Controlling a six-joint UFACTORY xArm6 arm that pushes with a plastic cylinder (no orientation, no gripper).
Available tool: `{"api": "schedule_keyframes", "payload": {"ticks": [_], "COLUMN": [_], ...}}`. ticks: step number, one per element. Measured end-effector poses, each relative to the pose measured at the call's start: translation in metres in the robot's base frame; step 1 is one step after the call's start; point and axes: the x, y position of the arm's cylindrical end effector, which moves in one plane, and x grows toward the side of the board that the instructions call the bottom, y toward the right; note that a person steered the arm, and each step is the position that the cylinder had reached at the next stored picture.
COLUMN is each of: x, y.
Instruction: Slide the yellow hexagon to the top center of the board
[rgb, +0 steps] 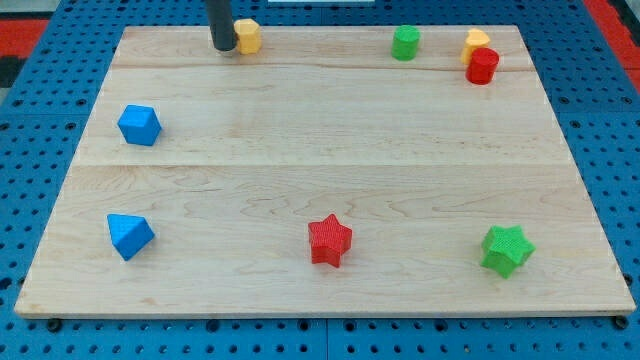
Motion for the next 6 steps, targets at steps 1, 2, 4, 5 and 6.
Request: {"api": "schedule_keyframes", "payload": {"ticks": [1,2,4,5,6], "x": [-0.019,-0.022,-0.022,-0.020,0.050], "y": [-0.042,0.001,0.110,0.129,0.093]}}
